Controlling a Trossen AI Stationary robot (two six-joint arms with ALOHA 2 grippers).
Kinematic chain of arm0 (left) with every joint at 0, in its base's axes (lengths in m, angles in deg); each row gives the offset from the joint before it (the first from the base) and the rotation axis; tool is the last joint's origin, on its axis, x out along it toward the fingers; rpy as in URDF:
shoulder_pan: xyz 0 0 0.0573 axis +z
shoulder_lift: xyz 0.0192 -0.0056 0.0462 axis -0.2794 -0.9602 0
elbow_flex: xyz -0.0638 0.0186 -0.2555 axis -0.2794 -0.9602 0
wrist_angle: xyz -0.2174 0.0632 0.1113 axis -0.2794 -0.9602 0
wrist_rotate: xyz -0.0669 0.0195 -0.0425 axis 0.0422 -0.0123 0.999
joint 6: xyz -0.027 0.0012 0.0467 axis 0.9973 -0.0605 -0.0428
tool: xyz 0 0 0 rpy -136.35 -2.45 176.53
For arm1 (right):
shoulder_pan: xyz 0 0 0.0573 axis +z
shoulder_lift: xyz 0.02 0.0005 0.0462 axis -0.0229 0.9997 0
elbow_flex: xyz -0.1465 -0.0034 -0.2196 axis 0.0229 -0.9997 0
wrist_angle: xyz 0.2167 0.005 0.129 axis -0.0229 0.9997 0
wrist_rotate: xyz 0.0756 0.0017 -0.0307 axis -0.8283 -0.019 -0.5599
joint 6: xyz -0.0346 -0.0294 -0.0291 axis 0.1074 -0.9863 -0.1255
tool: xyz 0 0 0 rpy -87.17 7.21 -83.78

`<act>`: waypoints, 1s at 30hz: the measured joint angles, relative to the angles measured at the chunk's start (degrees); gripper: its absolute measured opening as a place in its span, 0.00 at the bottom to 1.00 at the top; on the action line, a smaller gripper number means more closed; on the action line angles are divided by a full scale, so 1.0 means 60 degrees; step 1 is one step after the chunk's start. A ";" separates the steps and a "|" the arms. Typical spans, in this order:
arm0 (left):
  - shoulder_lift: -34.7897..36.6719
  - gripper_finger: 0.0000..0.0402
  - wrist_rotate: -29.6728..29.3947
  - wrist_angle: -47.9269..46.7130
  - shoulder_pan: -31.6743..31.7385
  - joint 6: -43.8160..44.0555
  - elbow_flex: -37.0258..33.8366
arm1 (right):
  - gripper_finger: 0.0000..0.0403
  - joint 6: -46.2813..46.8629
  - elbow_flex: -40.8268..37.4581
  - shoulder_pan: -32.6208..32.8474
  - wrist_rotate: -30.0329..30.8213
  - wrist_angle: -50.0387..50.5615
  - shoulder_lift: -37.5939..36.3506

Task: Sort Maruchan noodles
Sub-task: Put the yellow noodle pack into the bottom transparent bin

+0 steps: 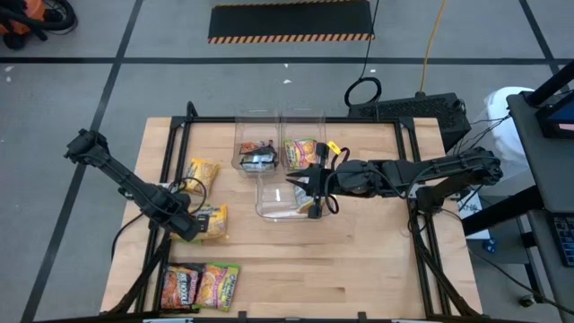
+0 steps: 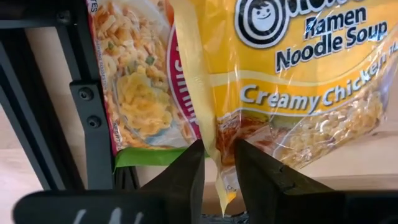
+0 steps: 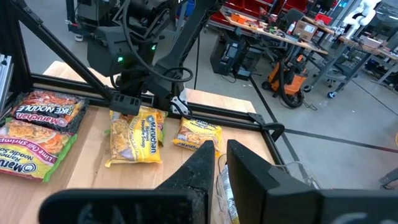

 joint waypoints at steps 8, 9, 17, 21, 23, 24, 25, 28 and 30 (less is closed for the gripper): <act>-0.0062 0.08 -0.0004 -0.0048 0.0000 -0.0329 0.0000 | 0.10 0.0003 0.0000 0.0000 0.0000 -0.0028 0.0000; -0.0058 0.06 -0.0005 -0.0082 0.0000 -0.0387 0.0000 | 0.10 0.0002 0.0000 0.0000 0.0000 -0.0025 0.0000; -0.0058 0.01 -0.0022 -0.0108 0.0000 -0.0725 0.0000 | 0.10 -0.0124 0.0000 0.0000 0.0000 -0.0054 0.0000; -0.0040 0.01 -0.0436 0.0066 -0.0004 -0.1005 0.0075 | 0.10 -0.0395 0.0000 0.0000 0.0000 -0.0055 0.0000; -0.0029 0.01 -0.0776 0.0078 -0.0004 -0.1095 0.0265 | 0.10 -0.0493 0.0000 0.0000 0.0000 -0.0053 -0.0023; -0.0019 0.01 -0.0952 0.0068 -0.0003 -0.1155 0.0357 | 0.10 -0.0495 0.0000 0.0000 0.0000 -0.0055 -0.0034; 0.0005 0.00 -0.1113 0.0041 -0.0004 -0.1209 0.0455 | 0.10 -0.0495 0.0000 0.0000 0.0000 -0.0061 -0.0037; 0.0029 0.00 -0.1514 0.0008 0.0000 -0.1270 0.0727 | 0.10 -0.0495 0.0000 0.0000 0.0011 -0.0045 -0.0114; 0.0029 0.00 -0.1714 -0.0002 -0.0003 -0.1379 0.0863 | 0.10 -0.0499 0.0000 0.0000 0.0018 -0.0061 -0.0139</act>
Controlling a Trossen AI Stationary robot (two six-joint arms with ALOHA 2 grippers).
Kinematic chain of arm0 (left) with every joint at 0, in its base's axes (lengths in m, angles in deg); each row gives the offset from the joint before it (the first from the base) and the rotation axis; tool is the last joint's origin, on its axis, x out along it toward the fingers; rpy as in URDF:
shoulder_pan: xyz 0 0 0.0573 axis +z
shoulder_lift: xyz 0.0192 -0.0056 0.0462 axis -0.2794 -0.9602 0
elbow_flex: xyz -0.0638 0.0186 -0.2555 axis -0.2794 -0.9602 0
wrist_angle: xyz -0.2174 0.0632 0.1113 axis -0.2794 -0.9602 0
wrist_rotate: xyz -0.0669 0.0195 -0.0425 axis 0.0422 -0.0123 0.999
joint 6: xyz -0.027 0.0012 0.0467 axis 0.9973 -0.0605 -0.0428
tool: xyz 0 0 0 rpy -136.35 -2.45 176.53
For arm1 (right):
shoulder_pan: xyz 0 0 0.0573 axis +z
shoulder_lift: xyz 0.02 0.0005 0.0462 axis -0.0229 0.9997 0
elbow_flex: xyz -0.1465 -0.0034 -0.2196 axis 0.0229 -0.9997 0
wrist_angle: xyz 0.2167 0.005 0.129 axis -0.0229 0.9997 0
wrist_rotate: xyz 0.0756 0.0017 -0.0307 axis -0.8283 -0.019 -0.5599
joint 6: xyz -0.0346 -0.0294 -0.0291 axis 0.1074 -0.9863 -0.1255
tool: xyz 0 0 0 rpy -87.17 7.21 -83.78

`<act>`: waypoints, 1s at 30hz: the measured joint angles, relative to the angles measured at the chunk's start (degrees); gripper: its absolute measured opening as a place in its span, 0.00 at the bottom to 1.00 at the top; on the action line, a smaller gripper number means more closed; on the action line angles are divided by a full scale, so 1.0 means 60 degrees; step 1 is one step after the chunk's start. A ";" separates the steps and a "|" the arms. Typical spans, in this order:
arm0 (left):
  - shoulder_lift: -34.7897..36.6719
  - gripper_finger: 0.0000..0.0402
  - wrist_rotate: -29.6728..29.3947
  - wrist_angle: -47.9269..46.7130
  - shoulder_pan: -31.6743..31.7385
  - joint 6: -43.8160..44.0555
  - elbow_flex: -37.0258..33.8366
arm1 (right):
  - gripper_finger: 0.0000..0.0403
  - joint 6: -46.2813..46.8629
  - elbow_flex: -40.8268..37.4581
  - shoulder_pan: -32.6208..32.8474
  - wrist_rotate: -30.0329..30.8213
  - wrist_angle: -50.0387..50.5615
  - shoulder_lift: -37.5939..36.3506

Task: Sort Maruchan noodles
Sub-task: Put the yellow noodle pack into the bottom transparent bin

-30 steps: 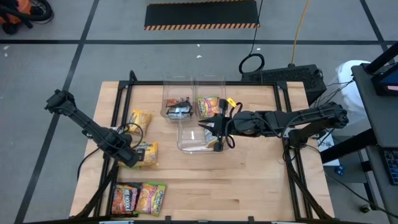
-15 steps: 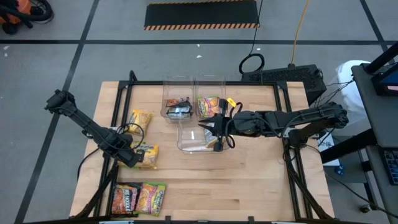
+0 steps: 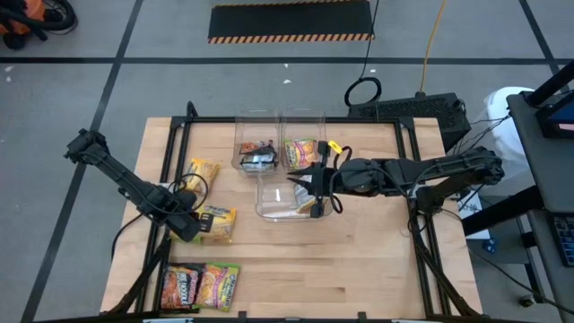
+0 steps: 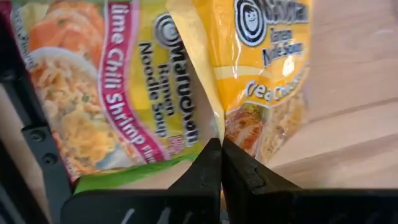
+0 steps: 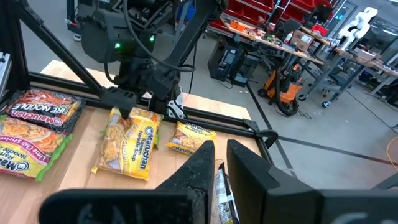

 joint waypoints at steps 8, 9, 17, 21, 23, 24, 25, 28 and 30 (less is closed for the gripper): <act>0.0000 0.00 -0.1162 -0.0009 0.0003 -0.0232 0.0593 | 0.10 0.0004 0.0000 0.0000 0.0011 0.0099 -0.0107; 0.0000 0.00 -0.1283 -0.0027 0.0003 -0.0326 0.0661 | 0.10 0.0004 0.0000 0.0000 0.0014 0.0104 -0.0113; 0.0000 0.00 -0.1908 -0.0034 0.0003 -0.0770 0.1129 | 0.10 0.0000 0.0001 -0.0001 0.0033 0.0404 -0.0223; 0.0004 0.00 -0.2305 -0.0035 0.0003 -0.0990 0.1394 | 0.10 0.0019 0.0000 -0.0015 0.0033 0.0974 -0.0416; 0.0000 0.00 -0.2437 -0.0034 0.0003 -0.1122 0.1488 | 0.10 0.0029 0.0004 -0.0015 0.0033 0.1249 -0.0557; 0.0000 0.00 -0.2486 -0.0034 0.0003 -0.1140 0.1532 | 0.10 0.0029 0.0004 -0.0015 0.0036 0.1341 -0.0611; 0.0000 0.00 -0.2511 -0.0020 0.0007 -0.1150 0.1562 | 0.10 0.0029 0.0004 -0.0015 0.0033 0.1317 -0.0659; 0.0000 0.00 -0.2696 -0.0028 0.0010 -0.1200 0.1631 | 0.10 0.0033 0.0004 -0.0018 0.0033 0.1426 -0.0802; 0.0000 0.00 -0.2858 -0.0025 0.0010 -0.1203 0.1696 | 0.10 0.0033 0.0004 -0.0018 0.0034 0.1443 -0.0892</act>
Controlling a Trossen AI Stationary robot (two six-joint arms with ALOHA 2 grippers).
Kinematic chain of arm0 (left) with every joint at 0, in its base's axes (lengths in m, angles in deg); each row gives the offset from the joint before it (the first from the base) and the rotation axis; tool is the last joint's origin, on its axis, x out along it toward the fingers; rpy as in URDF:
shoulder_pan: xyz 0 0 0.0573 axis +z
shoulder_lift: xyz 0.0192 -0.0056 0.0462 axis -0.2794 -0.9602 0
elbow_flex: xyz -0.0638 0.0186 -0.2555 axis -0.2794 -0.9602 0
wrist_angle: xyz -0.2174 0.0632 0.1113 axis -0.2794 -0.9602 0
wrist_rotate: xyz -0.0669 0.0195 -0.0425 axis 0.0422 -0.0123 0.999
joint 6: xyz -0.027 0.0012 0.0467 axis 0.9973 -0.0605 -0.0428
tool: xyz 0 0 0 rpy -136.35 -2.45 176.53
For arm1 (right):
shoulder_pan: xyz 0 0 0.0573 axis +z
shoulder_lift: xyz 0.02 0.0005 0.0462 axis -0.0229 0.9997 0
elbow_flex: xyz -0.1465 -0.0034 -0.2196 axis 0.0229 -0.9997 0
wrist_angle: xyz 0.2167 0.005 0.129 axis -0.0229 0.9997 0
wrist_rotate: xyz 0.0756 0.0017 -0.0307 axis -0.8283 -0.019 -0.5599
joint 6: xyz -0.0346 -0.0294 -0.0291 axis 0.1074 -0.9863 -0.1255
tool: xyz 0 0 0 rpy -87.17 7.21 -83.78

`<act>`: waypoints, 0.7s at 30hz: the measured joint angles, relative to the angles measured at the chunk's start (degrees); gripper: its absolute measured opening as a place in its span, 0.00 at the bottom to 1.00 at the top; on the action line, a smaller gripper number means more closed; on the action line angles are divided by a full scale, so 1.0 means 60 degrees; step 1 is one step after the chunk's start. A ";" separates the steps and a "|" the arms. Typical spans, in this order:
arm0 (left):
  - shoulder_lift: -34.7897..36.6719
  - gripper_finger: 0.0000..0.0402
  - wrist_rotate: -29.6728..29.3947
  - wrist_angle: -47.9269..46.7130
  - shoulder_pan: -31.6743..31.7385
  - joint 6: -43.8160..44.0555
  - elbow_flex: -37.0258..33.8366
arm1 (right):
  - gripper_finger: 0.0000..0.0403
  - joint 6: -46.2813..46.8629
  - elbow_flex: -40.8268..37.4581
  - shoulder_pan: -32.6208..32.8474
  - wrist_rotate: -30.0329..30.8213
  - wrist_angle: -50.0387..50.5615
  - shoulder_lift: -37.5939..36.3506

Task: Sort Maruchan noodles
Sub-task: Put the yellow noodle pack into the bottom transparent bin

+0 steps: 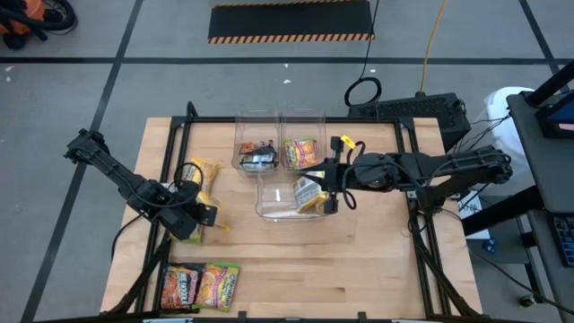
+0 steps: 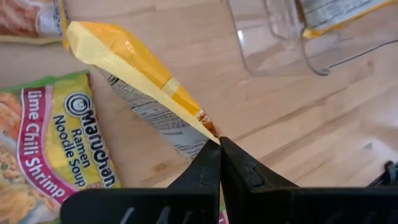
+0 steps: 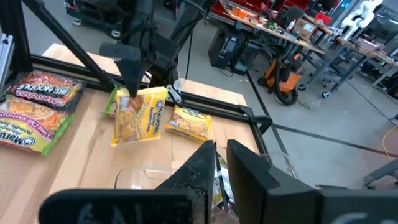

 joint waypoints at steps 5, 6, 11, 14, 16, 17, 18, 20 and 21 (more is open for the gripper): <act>0.0000 0.00 -0.0413 -0.0002 0.0004 -0.0244 0.0272 | 0.10 0.0000 0.0000 0.0002 -0.0001 0.0191 -0.0181; 0.0000 0.00 -0.0490 -0.0002 0.0004 -0.0283 0.0335 | 0.10 0.0000 0.0000 0.0000 0.0011 0.0298 -0.0221; 0.0000 0.00 -0.0742 0.0005 0.0059 -0.0657 0.0766 | 0.10 0.0007 0.0000 0.0000 0.0714 0.0913 -0.0410; 0.0000 0.00 -0.0844 0.0016 0.0211 -0.0997 0.1074 | 0.10 0.0007 0.0000 -0.0001 0.1077 0.1149 -0.0495; 0.0000 0.00 -0.0981 0.0016 0.0364 -0.1350 0.1304 | 0.10 0.0007 -0.0004 0.0000 0.1272 0.1325 -0.0564; 0.0000 0.00 -0.1045 0.0020 0.0454 -0.1552 0.1423 | 0.10 0.0007 -0.0004 0.0000 0.1278 0.1340 -0.0576; 0.0000 0.00 -0.1110 0.0019 0.0547 -0.1783 0.1545 | 0.10 0.0007 -0.0004 0.0000 0.1278 0.1345 -0.0579; 0.0000 0.00 -0.1140 0.0027 0.0766 -0.2207 0.1799 | 0.10 0.0007 -0.0004 0.0000 0.1278 0.1453 -0.0615; 0.0000 0.00 -0.1155 0.0027 0.0894 -0.2417 0.1921 | 0.10 0.0013 -0.0004 0.0000 0.1278 0.1455 -0.0623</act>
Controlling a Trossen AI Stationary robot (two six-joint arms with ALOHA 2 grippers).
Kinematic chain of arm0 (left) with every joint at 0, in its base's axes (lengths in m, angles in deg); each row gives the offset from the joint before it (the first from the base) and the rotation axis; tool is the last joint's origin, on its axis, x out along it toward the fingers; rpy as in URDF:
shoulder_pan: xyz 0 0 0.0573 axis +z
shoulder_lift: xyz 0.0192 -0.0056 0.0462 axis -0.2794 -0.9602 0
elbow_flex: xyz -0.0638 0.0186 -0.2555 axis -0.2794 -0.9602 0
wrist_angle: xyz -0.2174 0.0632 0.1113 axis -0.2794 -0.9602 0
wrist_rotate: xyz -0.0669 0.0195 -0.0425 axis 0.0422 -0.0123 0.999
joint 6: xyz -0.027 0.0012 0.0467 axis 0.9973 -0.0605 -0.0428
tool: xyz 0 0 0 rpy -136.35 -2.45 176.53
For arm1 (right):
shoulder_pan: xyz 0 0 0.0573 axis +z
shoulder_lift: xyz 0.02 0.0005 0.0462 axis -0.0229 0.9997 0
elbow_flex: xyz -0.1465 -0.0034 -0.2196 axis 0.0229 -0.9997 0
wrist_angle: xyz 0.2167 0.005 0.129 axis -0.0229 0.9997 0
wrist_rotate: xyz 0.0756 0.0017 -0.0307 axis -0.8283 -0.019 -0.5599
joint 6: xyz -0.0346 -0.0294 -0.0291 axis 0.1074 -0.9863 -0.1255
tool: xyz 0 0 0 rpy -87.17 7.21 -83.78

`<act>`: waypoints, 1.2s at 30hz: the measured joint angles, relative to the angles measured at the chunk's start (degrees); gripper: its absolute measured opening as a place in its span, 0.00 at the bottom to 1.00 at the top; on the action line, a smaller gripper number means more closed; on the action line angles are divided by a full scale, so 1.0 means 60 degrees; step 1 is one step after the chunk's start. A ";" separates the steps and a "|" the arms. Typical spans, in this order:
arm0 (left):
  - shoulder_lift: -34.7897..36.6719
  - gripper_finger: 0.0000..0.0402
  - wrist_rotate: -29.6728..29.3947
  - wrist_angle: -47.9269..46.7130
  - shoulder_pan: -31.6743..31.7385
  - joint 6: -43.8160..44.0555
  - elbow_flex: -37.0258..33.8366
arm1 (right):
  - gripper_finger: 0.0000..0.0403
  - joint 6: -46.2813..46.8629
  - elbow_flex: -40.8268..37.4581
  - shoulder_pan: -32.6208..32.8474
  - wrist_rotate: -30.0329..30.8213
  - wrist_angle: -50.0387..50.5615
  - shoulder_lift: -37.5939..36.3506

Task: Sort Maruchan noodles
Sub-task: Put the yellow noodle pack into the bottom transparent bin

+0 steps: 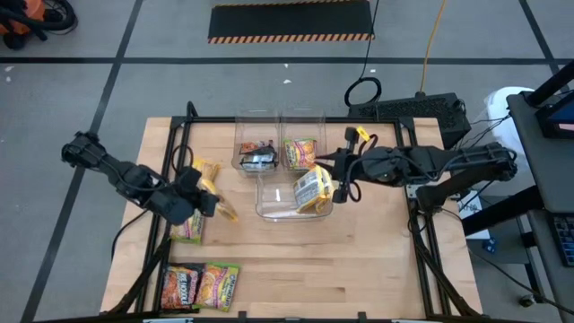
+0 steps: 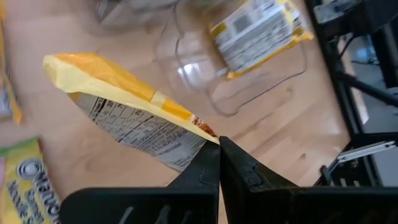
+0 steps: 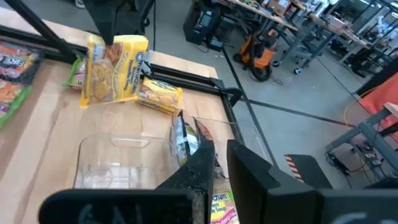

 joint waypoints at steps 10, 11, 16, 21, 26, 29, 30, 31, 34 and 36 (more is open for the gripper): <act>-0.0029 0.00 0.0078 0.1539 0.1269 -0.2660 0.0660 | 0.10 0.0000 0.0000 0.0000 0.0231 0.0230 -0.0007; -0.0029 0.00 0.0151 0.1773 0.1394 -0.2946 0.0660 | 0.10 -0.0002 0.0000 0.0000 0.0407 0.0270 -0.0007; -0.0326 0.00 0.1044 0.2439 0.2212 -0.3913 0.0671 | 0.10 -0.0006 0.0000 0.0000 0.1219 0.0524 -0.0007; -0.0797 0.00 0.1896 0.2987 0.2934 -0.4775 0.0671 | 0.10 -0.0006 0.0000 0.0000 0.1224 0.0545 -0.0007; -0.1349 0.00 0.2843 0.3998 0.3720 -0.5707 0.0671 | 0.10 -0.0006 0.0000 0.0000 0.1228 0.0583 -0.0007; -0.1660 0.00 0.3416 0.4523 0.4117 -0.6141 0.0671 | 0.10 -0.0006 0.0000 0.0000 0.1224 0.0674 -0.0007; -0.1759 0.00 0.3575 0.4642 0.4228 -0.6249 0.0671 | 0.10 -0.0006 0.0000 0.0000 0.1224 0.0709 -0.0007; -0.1843 0.00 0.3748 0.4775 0.4348 -0.6335 0.0671 | 0.10 -0.0006 0.0000 0.0000 0.1224 0.0716 -0.0007; -0.2086 0.00 0.4245 0.5069 0.4655 -0.6702 0.0667 | 0.10 -0.0006 0.0000 0.0000 0.1224 0.0744 -0.0007; -0.2228 0.00 0.4572 0.5204 0.4853 -0.6937 0.0667 | 0.10 -0.0006 0.0000 0.0000 0.1224 0.0767 -0.0007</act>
